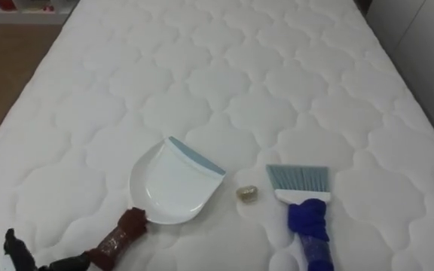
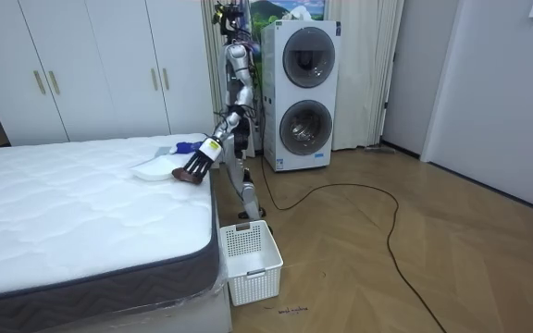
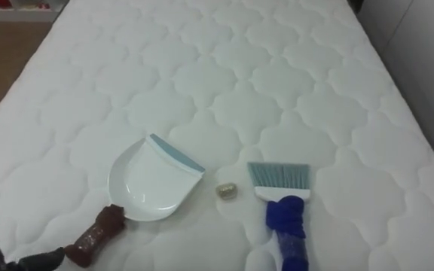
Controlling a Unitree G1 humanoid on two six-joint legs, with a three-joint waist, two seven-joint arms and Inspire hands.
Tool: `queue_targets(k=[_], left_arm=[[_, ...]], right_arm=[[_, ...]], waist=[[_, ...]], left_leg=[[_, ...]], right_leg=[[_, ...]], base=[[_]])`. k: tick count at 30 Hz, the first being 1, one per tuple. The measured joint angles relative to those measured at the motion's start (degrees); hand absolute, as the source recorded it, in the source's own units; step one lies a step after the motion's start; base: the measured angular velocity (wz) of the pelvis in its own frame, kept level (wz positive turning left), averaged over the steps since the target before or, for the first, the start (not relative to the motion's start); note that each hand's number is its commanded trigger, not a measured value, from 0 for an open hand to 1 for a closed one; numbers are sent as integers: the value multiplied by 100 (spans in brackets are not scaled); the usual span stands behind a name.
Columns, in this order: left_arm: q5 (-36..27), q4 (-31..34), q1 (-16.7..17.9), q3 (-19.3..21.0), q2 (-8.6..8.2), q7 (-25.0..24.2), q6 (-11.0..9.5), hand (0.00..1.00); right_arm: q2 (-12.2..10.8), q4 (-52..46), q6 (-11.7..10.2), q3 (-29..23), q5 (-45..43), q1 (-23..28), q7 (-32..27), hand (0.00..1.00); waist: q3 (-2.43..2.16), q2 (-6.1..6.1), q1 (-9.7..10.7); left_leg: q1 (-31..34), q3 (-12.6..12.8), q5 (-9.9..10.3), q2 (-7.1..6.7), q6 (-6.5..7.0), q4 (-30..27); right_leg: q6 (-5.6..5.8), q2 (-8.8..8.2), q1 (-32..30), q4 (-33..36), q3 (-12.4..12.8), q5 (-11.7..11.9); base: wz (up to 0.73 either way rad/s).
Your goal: Clean bed
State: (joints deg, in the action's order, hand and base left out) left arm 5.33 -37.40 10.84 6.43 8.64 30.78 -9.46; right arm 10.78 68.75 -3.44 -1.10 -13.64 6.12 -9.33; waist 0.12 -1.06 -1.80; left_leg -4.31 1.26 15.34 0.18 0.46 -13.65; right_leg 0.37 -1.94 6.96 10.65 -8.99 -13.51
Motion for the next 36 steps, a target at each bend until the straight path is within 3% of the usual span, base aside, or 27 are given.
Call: queue_targets(k=[6,10,18,24,25,27,28,29,30,31,32,33,34,35,36], left_arm=[[536,524,-61,-410,56,-4,-89,0],[1064,532,-327,-608,136,-1,-228,0],[1269,512,-449,-919,141,5,-321,0],[1286,12,-662,-1240,160,17,-360,0],[1292,-184,-755,-1368,158,18,-360,0],[1288,-485,-904,-1497,126,17,-360,0],[1286,-724,-1013,-1527,109,18,-362,0],[1286,-925,-1091,-1446,149,18,-361,0],[1287,-1070,-1156,-1381,134,20,-357,0],[1288,-1356,-1361,-1386,91,2,-347,0],[1286,-1516,-1523,-1460,57,1,-350,0],[1284,-1564,-1607,-1522,59,2,-353,0],[1293,-1581,-1762,-1595,71,9,-383,0],[1305,-1592,-1821,-1596,97,55,-430,0],[1317,-1626,-1822,-1597,106,82,-437,0]], right_arm=[[26,10,-44,187,-8,-38,25,0],[40,10,-103,269,39,-54,38,0],[36,27,-234,381,215,-103,81,0],[38,253,-263,542,216,-407,255,0],[37,272,-263,642,235,-486,251,0],[11,337,-264,677,310,-607,237,0],[-6,422,-293,688,363,-717,191,0],[-55,499,-302,800,426,-868,126,0],[-50,501,-303,897,437,-970,77,0],[-25,472,-322,998,461,-1069,-31,0],[-4,527,-296,1002,465,-1043,-59,0],[-2,558,-274,1000,476,-1024,-60,0],[-25,626,-252,996,517,-990,-64,0],[-51,659,-250,1000,530,-1003,-59,0],[-46,668,-269,1011,550,-1020,-63,0]], waist=[[18,50,36],[32,94,60],[35,89,167],[52,62,301],[57,77,307],[90,125,292],[143,213,265],[135,157,274],[116,170,313],[151,211,508],[150,213,633],[152,212,661],[161,154,623],[140,103,536],[141,103,476]], left_leg=[[82,-21,-1,0,0,-6],[116,-13,-2,2,-1,7],[266,-6,-4,3,0,25],[457,-29,-9,6,1,14],[491,-90,-15,16,1,10],[471,-481,-71,50,20,47],[464,-866,-78,122,18,44],[587,-1114,-73,111,10,-16],[722,-1098,-43,128,-27,-94],[1002,-851,-63,114,-142,-288],[1233,-574,-104,88,-159,-291],[1392,-483,-145,74,-130,-244],[1709,-318,-468,13,35,-143],[1742,-71,-600,20,71,-196],[1749,6,-603,22,76,-206]], right_leg=[[0,-5,-62,1,-39,0],[1,-4,-98,0,-41,0],[1,-4,-303,10,-45,0],[0,-2,-512,60,-56,0],[0,1,-605,180,-52,0],[-1,-2,-960,717,-154,-6],[-42,11,-1298,1105,-254,-58],[-204,50,-1592,635,-159,76],[-246,66,-1614,563,-233,287],[-272,49,-1629,446,-311,444],[-270,22,-1642,431,-66,443],[-262,21,-1651,429,136,438],[-183,-9,-1690,458,407,396],[-130,-33,-1786,561,423,369],[-107,-46,-1853,656,385,353]], base=[[1],[0],[-1],[0],[-16],[-37],[-79],[-82],[-34],[35],[64],[71],[44],[22],[-19]])
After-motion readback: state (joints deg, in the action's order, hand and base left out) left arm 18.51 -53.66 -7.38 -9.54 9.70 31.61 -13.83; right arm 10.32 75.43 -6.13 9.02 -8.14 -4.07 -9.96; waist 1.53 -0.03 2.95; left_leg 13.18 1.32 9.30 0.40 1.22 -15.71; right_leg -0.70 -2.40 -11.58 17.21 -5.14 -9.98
